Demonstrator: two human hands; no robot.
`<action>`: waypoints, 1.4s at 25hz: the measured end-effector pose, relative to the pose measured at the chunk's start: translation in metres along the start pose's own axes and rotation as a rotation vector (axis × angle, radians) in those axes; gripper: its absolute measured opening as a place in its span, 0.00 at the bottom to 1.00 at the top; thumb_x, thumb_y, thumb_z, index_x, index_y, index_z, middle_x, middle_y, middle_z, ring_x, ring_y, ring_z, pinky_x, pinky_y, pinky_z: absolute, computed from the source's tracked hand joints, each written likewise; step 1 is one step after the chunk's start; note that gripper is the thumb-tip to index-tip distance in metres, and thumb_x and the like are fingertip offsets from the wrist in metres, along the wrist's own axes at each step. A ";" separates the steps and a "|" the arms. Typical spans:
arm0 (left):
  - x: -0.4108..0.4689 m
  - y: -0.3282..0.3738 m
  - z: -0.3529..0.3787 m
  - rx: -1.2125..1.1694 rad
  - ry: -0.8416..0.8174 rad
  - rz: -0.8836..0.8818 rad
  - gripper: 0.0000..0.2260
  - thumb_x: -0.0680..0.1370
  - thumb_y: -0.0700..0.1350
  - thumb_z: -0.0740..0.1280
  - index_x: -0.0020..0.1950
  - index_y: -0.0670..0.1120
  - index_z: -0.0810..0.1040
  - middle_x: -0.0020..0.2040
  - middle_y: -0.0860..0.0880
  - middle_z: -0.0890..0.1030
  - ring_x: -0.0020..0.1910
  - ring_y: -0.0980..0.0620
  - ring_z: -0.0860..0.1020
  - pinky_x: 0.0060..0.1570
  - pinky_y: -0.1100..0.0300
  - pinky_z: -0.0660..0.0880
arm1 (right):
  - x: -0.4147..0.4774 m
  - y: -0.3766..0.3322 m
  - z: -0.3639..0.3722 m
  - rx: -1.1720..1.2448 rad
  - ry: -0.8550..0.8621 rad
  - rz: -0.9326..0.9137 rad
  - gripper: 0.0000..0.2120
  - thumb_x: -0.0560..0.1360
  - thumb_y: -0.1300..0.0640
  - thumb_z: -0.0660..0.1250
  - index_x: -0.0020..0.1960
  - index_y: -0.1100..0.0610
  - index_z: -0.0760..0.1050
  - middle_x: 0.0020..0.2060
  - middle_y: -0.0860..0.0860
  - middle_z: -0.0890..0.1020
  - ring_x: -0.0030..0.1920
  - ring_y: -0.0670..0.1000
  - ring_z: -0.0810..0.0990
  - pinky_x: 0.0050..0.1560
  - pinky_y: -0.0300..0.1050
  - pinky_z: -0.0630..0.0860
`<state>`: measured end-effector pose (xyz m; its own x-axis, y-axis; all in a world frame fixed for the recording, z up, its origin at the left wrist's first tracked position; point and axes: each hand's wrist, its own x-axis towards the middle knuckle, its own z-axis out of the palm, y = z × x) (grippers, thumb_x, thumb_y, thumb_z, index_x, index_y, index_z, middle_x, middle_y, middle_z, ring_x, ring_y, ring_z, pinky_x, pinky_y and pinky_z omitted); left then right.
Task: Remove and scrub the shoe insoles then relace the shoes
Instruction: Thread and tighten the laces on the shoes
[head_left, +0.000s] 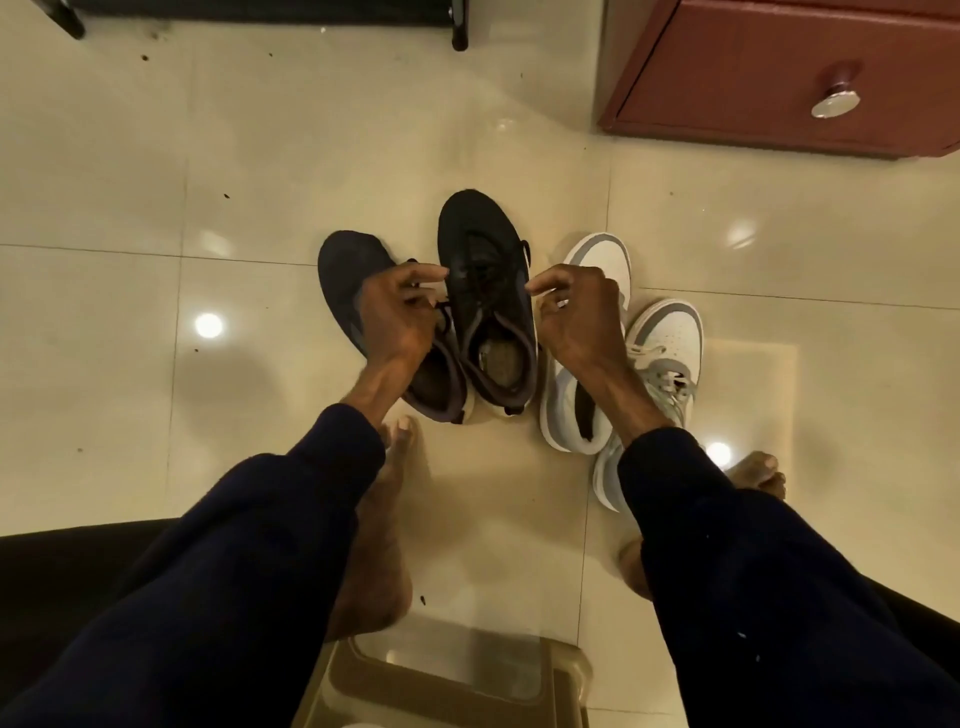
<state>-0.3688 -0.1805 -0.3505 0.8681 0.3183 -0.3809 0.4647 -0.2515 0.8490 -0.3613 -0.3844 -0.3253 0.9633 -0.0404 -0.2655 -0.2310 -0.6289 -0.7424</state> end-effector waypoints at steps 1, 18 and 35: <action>-0.002 0.001 0.001 0.096 -0.067 0.102 0.21 0.70 0.23 0.63 0.50 0.45 0.86 0.53 0.45 0.86 0.51 0.49 0.84 0.50 0.56 0.81 | 0.005 0.003 0.009 -0.022 -0.042 -0.028 0.15 0.72 0.70 0.71 0.55 0.57 0.84 0.49 0.49 0.86 0.46 0.43 0.82 0.47 0.35 0.81; 0.011 0.000 -0.003 0.693 -0.337 0.470 0.16 0.84 0.55 0.61 0.46 0.47 0.81 0.45 0.50 0.76 0.48 0.52 0.69 0.50 0.55 0.66 | 0.017 0.010 -0.005 -0.285 -0.262 -0.070 0.14 0.77 0.46 0.71 0.41 0.56 0.84 0.35 0.52 0.83 0.38 0.51 0.81 0.44 0.51 0.81; -0.011 0.026 0.021 -0.535 -0.157 -0.153 0.13 0.87 0.47 0.61 0.56 0.41 0.82 0.49 0.43 0.86 0.50 0.45 0.85 0.56 0.50 0.81 | 0.012 -0.036 0.011 1.120 -0.128 0.545 0.10 0.83 0.55 0.65 0.53 0.62 0.80 0.52 0.61 0.85 0.53 0.58 0.84 0.52 0.48 0.81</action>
<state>-0.3624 -0.2097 -0.3315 0.8323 0.1654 -0.5290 0.4694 0.2970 0.8315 -0.3424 -0.3540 -0.3081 0.6998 0.0277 -0.7138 -0.6453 0.4531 -0.6151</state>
